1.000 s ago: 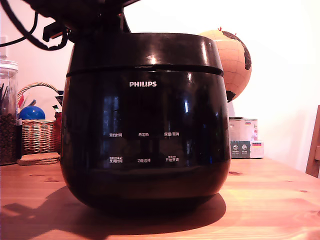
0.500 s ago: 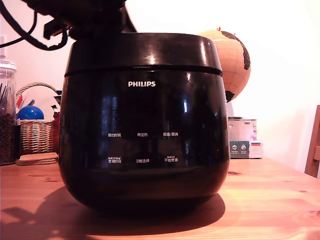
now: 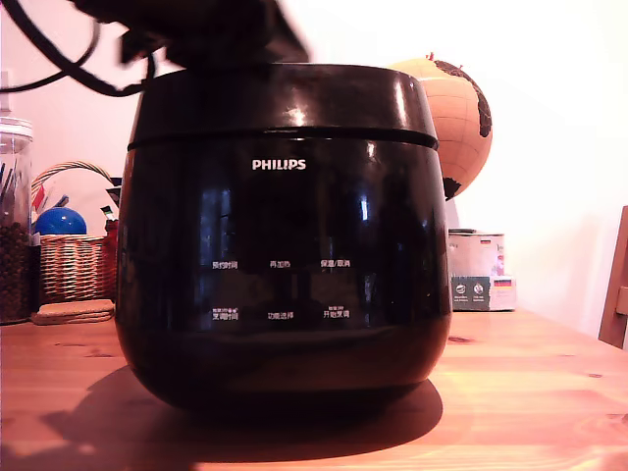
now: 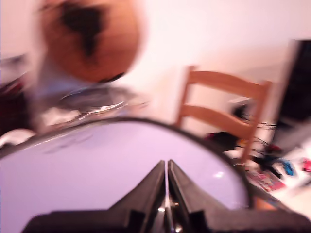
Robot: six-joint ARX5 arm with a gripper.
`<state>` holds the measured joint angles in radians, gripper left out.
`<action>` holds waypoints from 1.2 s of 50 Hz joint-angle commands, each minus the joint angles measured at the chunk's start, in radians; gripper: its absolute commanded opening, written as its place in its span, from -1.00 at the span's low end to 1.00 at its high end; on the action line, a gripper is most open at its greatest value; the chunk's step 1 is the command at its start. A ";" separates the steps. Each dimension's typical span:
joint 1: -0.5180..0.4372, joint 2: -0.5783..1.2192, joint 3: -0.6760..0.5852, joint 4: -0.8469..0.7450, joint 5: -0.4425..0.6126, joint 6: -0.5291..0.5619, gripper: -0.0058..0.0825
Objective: Close the rice cooker by pressing the lid down with medium force
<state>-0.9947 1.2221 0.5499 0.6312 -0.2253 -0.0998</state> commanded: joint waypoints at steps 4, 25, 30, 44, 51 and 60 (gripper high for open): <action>-0.010 0.056 -0.066 -0.021 0.031 0.019 -0.92; -0.008 0.114 -0.066 -0.134 0.138 0.011 -0.92; -0.008 0.114 -0.066 -0.172 0.147 0.010 -0.92; -0.007 0.114 -0.066 -0.209 0.165 0.011 -0.92; -0.007 0.113 -0.065 -0.140 0.165 0.013 -0.92; -0.005 0.103 -0.063 -0.050 0.162 0.027 -0.92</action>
<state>-0.9951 1.2636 0.5724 0.6201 -0.0696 -0.0689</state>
